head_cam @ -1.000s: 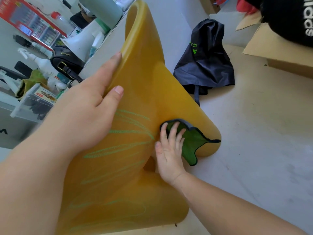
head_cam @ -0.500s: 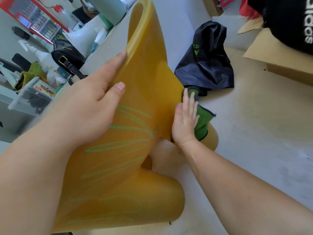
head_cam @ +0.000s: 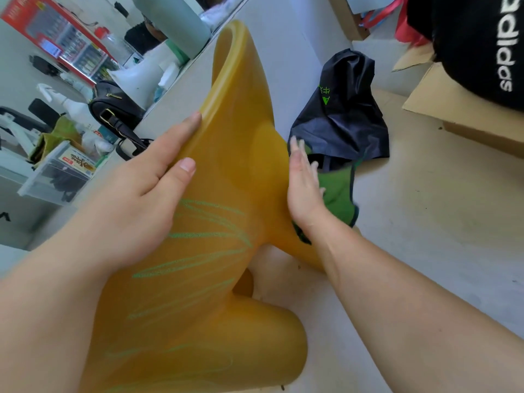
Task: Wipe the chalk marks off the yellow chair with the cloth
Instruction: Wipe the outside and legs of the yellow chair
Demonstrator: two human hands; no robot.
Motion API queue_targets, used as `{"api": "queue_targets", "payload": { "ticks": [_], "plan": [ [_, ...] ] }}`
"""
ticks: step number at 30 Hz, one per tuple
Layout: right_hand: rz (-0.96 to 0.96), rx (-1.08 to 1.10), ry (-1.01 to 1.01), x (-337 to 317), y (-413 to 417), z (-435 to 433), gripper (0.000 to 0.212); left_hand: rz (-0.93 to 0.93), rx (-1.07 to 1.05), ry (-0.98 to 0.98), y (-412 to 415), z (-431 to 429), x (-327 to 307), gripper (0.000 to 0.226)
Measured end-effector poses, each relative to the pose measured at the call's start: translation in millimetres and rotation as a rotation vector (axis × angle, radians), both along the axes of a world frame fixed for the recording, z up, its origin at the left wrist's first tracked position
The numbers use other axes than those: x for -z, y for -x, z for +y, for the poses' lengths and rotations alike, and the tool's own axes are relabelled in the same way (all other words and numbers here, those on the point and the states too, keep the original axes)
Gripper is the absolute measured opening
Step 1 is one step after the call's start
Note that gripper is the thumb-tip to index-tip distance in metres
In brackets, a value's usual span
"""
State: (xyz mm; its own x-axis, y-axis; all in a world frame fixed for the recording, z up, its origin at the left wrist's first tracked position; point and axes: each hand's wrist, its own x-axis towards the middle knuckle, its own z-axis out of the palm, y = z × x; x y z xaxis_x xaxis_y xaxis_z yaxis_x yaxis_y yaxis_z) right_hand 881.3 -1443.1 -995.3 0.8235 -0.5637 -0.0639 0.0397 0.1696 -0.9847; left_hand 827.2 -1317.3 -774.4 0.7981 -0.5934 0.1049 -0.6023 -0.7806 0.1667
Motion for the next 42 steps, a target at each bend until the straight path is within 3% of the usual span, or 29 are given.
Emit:
{"api": "queue_targets", "payload": {
  "ticks": [3, 6, 9, 13, 19, 22, 31, 35, 39, 42],
  "plan": [
    [0.035, -0.016, 0.056, -11.4, 18.2, 35.3, 0.084, 0.043, 0.008, 0.054, -3.3, 1.5, -0.7, 0.048],
    [-0.198, -0.144, 0.159, -46.8, 53.9, 91.4, 0.085, 0.041, 0.028, 0.081, -3.3, 0.7, -0.9, 0.047],
    [-0.348, -0.171, 0.121, -61.2, 56.9, 88.7, 0.085, 0.047, 0.02, 0.086, 1.0, -0.3, -1.4, 0.048],
    [-0.296, -0.058, 0.231, -54.7, 12.7, 21.3, 0.083, 0.045, 0.017, 0.095, 4.7, -1.8, -1.7, 0.047],
    [-0.134, -0.093, 0.106, -39.2, -24.3, -29.6, 0.079, 0.055, 0.02, 0.039, 1.8, -2.9, -4.5, 0.052],
    [-0.056, -0.064, 0.085, -16.8, -17.5, -22.3, 0.083, 0.061, 0.015, 0.031, 1.2, -1.3, -6.8, 0.052],
    [-0.172, 0.132, 0.048, -34.9, 21.3, 51.6, 0.088, 0.009, 0.03, 0.179, 2.0, 13.0, -2.4, 0.039],
    [-0.274, 0.139, 0.019, -42.1, 31.6, 91.8, 0.079, -0.13, 0.116, 0.075, 6.0, 28.1, -5.6, 0.039],
    [-0.278, 0.16, -0.031, -38.4, 31.6, 94.4, 0.069, -0.125, 0.186, -0.202, 17.5, 81.8, -15.4, 0.052],
    [-0.303, 0.094, -0.179, -48.4, 39.8, 95.7, 0.068, -0.1, 0.235, -0.222, 20.0, 121.8, -22.3, 0.055]
  ]
}}
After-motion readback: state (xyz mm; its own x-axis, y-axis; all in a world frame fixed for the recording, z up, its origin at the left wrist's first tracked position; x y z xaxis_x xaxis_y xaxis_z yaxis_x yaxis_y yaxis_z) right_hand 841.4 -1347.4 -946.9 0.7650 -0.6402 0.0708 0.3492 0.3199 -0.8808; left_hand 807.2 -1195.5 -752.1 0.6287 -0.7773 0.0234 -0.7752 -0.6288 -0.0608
